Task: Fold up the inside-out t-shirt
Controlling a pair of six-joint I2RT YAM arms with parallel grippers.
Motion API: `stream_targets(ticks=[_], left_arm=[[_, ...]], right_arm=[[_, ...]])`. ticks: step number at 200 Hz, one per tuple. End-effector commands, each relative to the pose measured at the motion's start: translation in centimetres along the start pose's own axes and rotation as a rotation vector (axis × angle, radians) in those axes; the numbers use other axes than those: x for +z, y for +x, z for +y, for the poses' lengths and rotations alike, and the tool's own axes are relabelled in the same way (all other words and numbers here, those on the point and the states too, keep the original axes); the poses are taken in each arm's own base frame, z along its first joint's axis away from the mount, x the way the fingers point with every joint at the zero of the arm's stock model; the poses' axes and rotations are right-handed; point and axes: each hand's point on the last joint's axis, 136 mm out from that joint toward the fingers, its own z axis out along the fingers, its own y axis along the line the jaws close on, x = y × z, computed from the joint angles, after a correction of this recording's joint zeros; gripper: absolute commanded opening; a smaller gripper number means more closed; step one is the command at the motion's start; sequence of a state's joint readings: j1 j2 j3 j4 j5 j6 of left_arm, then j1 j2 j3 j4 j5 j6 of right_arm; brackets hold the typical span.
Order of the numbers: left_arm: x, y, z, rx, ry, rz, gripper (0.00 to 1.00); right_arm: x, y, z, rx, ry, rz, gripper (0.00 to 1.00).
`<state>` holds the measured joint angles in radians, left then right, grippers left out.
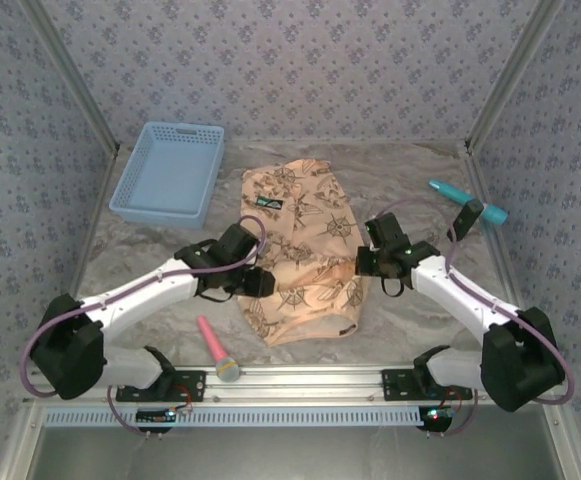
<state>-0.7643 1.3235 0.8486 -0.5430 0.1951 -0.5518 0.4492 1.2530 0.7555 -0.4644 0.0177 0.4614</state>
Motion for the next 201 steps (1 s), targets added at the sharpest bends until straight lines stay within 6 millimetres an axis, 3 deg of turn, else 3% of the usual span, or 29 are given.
stream_targets(ticks=[1,21,43,75,95,118,180,194,201], left_arm=[[0.0,0.5,-0.4,0.027,0.024,0.037,0.66],[-1.2,-2.4,-2.9,0.138,0.085,-0.055,0.72],[-1.6,-6.0,-5.6,0.268,0.109,-0.137,0.76],[1.8,-9.5,-8.1,0.440,0.058,-0.174,0.80],[4.0,-10.4,-9.1,0.534,0.024,-0.181,0.88],[5.1,-11.5,-10.6,0.619,0.042,-0.233,0.97],[9.6,-14.7,-10.1,0.696,-0.042,-0.320,0.99],[10.3,-15.2,-9.3,0.692,-0.084,-0.319,0.94],[10.5,-15.2,-9.3,0.693,-0.073,-0.308,0.86]], right_arm=[[0.6,2.4,1.6,-0.046,-0.101,0.090,0.07],[0.2,2.8,3.4,-0.092,-0.198,0.084,0.04],[-0.8,2.2,3.5,-0.088,-0.209,0.041,0.00],[-3.2,0.2,4.0,-0.071,-0.272,-0.053,0.00],[-5.0,-1.3,4.7,-0.069,-0.331,-0.113,0.00],[-5.9,-2.8,4.5,-0.052,-0.345,-0.160,0.00],[-6.4,-3.4,3.9,-0.009,-0.368,-0.191,0.00],[-6.5,-3.4,3.6,0.003,-0.366,-0.195,0.00],[-6.4,-3.3,3.5,0.009,-0.369,-0.194,0.00]])
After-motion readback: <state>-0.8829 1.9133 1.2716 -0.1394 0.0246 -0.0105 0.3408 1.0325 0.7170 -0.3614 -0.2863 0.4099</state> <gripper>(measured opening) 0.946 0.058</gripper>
